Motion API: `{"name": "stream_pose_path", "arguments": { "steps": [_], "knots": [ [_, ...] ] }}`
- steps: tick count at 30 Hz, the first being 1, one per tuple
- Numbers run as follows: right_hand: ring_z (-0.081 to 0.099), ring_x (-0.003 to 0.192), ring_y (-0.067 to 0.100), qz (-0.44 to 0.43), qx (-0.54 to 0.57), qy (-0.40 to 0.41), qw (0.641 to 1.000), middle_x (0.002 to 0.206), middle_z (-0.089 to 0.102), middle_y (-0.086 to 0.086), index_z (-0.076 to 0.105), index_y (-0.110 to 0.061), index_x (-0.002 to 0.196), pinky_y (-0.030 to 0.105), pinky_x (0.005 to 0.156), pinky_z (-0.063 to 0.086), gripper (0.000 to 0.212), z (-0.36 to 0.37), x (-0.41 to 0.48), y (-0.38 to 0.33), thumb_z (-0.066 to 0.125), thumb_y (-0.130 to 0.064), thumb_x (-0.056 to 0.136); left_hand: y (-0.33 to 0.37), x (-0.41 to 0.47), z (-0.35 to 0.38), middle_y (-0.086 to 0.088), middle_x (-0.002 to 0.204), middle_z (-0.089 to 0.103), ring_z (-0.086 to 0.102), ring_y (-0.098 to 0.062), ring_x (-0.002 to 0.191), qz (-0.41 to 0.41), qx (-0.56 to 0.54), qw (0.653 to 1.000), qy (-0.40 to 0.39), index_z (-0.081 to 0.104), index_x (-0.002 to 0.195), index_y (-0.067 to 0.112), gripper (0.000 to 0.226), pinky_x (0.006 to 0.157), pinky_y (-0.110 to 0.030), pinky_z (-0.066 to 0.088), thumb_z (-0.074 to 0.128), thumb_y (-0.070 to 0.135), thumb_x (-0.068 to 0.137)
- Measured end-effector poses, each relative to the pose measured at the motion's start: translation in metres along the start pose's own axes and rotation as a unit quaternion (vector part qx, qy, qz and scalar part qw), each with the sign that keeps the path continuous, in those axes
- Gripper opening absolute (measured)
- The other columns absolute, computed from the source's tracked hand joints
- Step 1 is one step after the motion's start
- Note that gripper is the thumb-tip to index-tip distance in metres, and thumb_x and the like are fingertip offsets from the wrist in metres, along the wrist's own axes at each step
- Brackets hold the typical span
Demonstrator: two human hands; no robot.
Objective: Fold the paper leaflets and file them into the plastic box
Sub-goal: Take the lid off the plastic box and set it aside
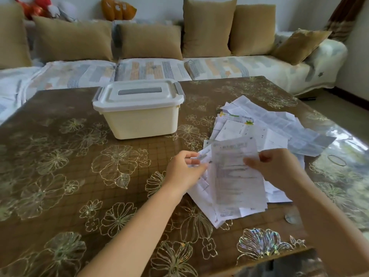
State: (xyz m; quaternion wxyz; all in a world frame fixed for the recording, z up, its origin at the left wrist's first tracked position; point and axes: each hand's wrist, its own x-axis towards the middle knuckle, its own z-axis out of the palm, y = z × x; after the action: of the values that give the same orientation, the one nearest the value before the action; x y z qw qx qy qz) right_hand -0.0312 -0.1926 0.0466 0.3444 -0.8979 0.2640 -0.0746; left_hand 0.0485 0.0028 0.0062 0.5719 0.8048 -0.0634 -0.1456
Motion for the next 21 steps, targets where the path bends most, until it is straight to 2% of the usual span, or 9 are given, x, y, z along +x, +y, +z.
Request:
{"name": "stream_pose_path", "arguments": {
  "steps": [3, 6, 9, 12, 14, 16, 18, 20, 21],
  "knots": [
    [0.049, 0.05, 0.022, -0.019, -0.12, 0.064, 0.991, 0.059, 0.061, 0.013, 0.068, -0.006, 0.067, 0.024, 0.046, 0.031, 0.04, 0.004, 0.006, -0.007, 0.06, -0.038, 0.09, -0.005, -0.009, -0.01, 0.008, 0.103, 0.066, 0.064, -0.008, 0.073, 0.008, -0.029, 1.0, -0.003, 0.058, 0.119, 0.022, 0.032, 0.049, -0.012, 0.044, 0.069, 0.026, 0.089],
    [0.053, 0.057, 0.025, -0.036, -0.205, 0.118, 0.971, 0.064, 0.06, 0.007, 0.068, -0.012, 0.07, 0.026, 0.047, 0.036, 0.039, 0.01, 0.005, -0.012, 0.051, -0.038, 0.095, -0.012, -0.02, -0.022, 0.007, 0.103, 0.066, 0.064, -0.006, 0.071, 0.01, -0.05, 0.999, 0.008, 0.058, 0.122, 0.019, 0.033, 0.047, -0.01, 0.042, 0.067, 0.023, 0.091],
    [0.057, 0.06, 0.024, -0.073, -0.07, 0.1, 0.99, 0.064, 0.062, 0.002, 0.068, -0.012, 0.075, 0.029, 0.052, 0.04, 0.034, 0.016, -0.005, -0.025, 0.055, -0.038, 0.093, -0.018, -0.03, -0.038, 0.008, 0.103, 0.068, 0.065, 0.0, 0.062, 0.017, -0.051, 0.998, 0.038, 0.059, 0.119, 0.023, 0.031, 0.056, -0.018, 0.045, 0.068, 0.026, 0.09],
    [0.048, 0.039, 0.005, -0.144, 0.126, 0.064, 0.979, 0.043, 0.055, -0.009, 0.069, -0.023, 0.075, 0.019, 0.044, 0.036, 0.022, 0.027, -0.027, -0.054, 0.06, -0.037, 0.09, -0.012, -0.039, -0.059, 0.013, 0.116, 0.065, 0.068, -0.005, 0.079, 0.057, -0.059, 0.993, 0.085, 0.057, 0.122, 0.03, 0.039, 0.072, -0.029, 0.052, 0.072, 0.03, 0.086],
    [0.046, 0.035, 0.004, -0.216, 0.172, 0.048, 0.96, 0.045, 0.059, -0.008, 0.067, -0.035, 0.077, 0.016, 0.041, 0.032, 0.013, 0.04, -0.042, -0.074, 0.061, -0.035, 0.089, -0.006, -0.047, -0.077, 0.022, 0.127, 0.055, 0.067, -0.005, 0.09, 0.089, -0.047, 0.99, 0.094, 0.049, 0.134, 0.034, 0.059, 0.079, -0.024, 0.05, 0.076, 0.032, 0.081],
    [0.055, 0.048, 0.004, -0.276, 0.185, 0.02, 0.943, 0.061, 0.068, -0.006, 0.067, -0.043, 0.082, 0.025, 0.047, 0.042, 0.014, 0.057, -0.051, -0.085, 0.063, -0.031, 0.088, -0.005, -0.057, -0.095, 0.025, 0.132, 0.052, 0.068, -0.001, 0.092, 0.104, -0.069, 0.989, 0.077, 0.041, 0.142, 0.035, 0.071, 0.079, -0.018, 0.046, 0.077, 0.026, 0.08],
    [0.064, 0.063, 0.007, -0.291, 0.196, -0.021, 0.936, 0.077, 0.072, -0.008, 0.068, -0.045, 0.086, 0.036, 0.056, 0.053, 0.021, 0.076, -0.056, -0.082, 0.065, -0.024, 0.088, -0.012, -0.07, -0.107, 0.024, 0.124, 0.062, 0.066, 0.004, 0.096, 0.107, -0.077, 0.99, 0.049, 0.049, 0.134, 0.037, 0.06, 0.084, -0.019, 0.047, 0.075, 0.019, 0.083],
    [0.06, 0.058, 0.012, -0.27, 0.2, -0.066, 0.939, 0.078, 0.071, -0.01, 0.072, -0.041, 0.088, 0.038, 0.056, 0.052, 0.017, 0.097, -0.063, -0.071, 0.066, -0.025, 0.086, -0.028, -0.082, -0.114, 0.026, 0.11, 0.068, 0.063, 0.007, 0.1, 0.1, -0.033, 0.993, 0.05, 0.062, 0.116, 0.039, 0.039, 0.092, -0.022, 0.048, 0.072, 0.018, 0.085],
    [0.057, 0.055, 0.013, -0.254, 0.202, -0.094, 0.941, 0.075, 0.071, -0.008, 0.074, -0.034, 0.088, 0.036, 0.053, 0.049, 0.011, 0.106, -0.067, -0.064, 0.066, -0.029, 0.086, -0.037, -0.086, -0.116, 0.027, 0.106, 0.069, 0.063, 0.007, 0.098, 0.098, -0.006, 0.993, 0.06, 0.066, 0.11, 0.038, 0.031, 0.091, -0.019, 0.048, 0.071, 0.02, 0.085]
  ]
}}
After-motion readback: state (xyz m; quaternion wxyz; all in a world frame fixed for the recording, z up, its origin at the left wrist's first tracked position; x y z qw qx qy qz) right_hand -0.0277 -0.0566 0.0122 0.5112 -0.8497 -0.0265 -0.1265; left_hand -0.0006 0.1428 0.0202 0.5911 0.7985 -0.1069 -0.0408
